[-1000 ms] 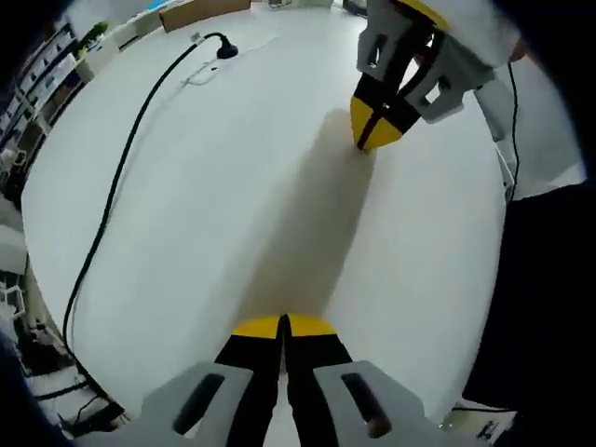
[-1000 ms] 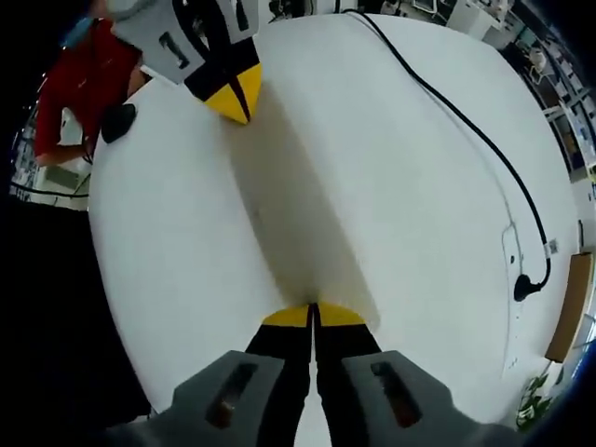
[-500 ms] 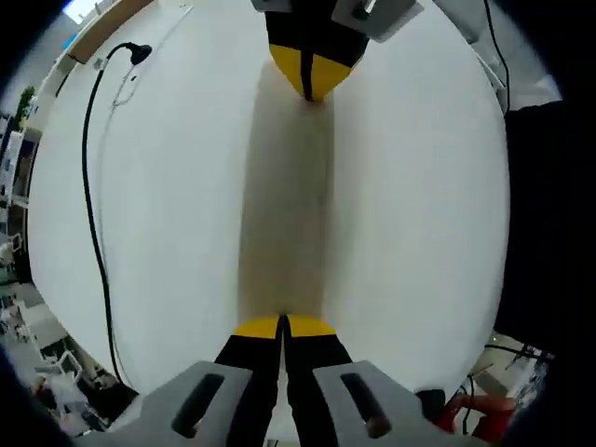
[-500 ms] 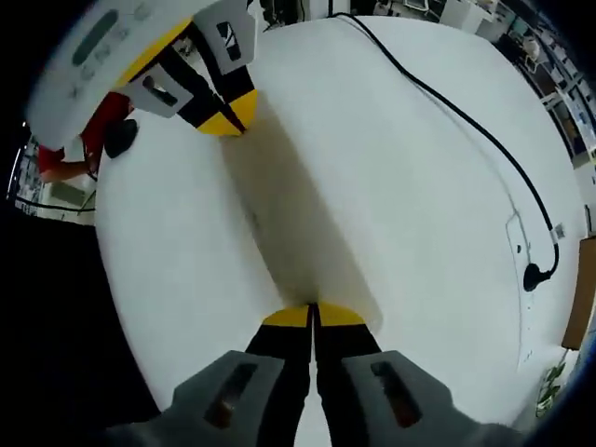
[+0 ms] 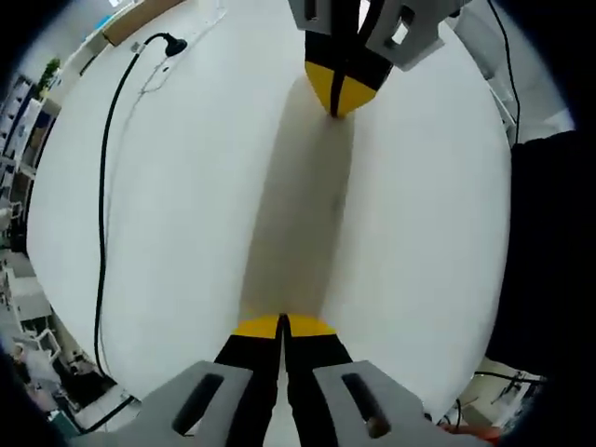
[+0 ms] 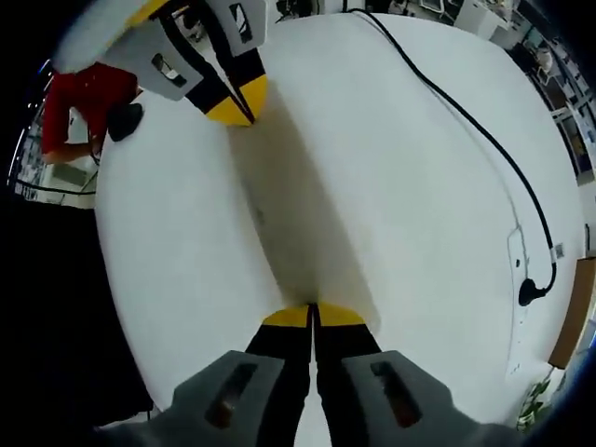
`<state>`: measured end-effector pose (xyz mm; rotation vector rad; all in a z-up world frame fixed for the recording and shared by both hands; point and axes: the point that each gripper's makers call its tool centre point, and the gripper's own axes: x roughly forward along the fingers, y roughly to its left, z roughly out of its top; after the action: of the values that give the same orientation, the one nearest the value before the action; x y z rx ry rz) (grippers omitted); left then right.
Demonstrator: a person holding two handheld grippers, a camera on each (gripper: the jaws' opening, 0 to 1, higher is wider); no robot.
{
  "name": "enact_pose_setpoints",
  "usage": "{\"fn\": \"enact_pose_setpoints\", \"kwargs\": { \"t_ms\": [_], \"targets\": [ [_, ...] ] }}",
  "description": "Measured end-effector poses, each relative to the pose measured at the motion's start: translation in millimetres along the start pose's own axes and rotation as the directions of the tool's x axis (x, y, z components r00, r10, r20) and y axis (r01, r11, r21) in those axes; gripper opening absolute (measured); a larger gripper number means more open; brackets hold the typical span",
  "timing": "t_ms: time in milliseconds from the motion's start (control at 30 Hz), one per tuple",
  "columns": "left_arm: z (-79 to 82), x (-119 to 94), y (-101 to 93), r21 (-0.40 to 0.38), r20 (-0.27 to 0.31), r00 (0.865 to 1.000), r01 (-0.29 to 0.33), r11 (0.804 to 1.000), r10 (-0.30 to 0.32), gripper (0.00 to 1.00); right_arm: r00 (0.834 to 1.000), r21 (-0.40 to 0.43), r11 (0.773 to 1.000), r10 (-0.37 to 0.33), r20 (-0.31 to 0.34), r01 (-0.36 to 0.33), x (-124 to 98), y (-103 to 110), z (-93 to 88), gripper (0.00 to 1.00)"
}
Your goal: Arrange the utensils inside the cutlery case until each visible utensil rests in its matching compartment.
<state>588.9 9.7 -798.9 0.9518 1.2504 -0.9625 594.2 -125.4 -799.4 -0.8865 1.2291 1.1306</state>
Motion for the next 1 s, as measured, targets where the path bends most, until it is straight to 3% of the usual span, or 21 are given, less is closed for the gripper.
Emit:
{"fn": "enact_pose_setpoints", "kwargs": {
  "t_ms": [133, 467, 700, 767, 800, 1000],
  "targets": [
    [-0.6, 0.0, -0.6, 0.010, -0.011, 1.000, 0.002, 1.000, -0.002, 0.00, 1.000, -0.004, 1.000, -0.005, -0.004, 0.005, 0.4, -0.2, -0.7, 0.00],
    [-2.8, -1.1, -0.7, -0.041, 0.043, 0.999, 0.023, 0.999, -0.021, 0.00, 1.000, 0.009, 1.000, 0.013, 0.010, -0.014, 0.2, -1.6, -2.3, 0.00],
    [-1.9, -1.2, -1.0, -0.049, 0.048, 0.998, 0.030, 0.998, -0.028, 0.00, 1.000, -0.004, 1.000, 0.010, -0.008, -0.010, 0.1, -1.6, -2.9, 0.00],
    [-1.8, -1.2, -1.9, -0.026, 0.033, 0.999, 0.017, 1.000, -0.017, 0.00, 1.000, -0.002, 1.000, 0.011, -0.007, -0.011, -0.1, -1.8, -3.2, 0.00],
    [-1.4, -1.5, -1.9, 0.029, 0.027, 1.000, 0.005, 1.000, -0.006, 0.00, 1.000, 0.001, 1.000, 0.013, -0.005, -0.012, -0.3, -2.2, -3.5, 0.00],
    [-2.7, -1.9, -0.7, -0.019, 0.046, 0.999, 0.018, 1.000, -0.017, 0.00, 1.000, 0.020, 1.000, 0.021, 0.003, -0.021, 0.1, -1.6, -2.9, 0.00]
  ]
}}
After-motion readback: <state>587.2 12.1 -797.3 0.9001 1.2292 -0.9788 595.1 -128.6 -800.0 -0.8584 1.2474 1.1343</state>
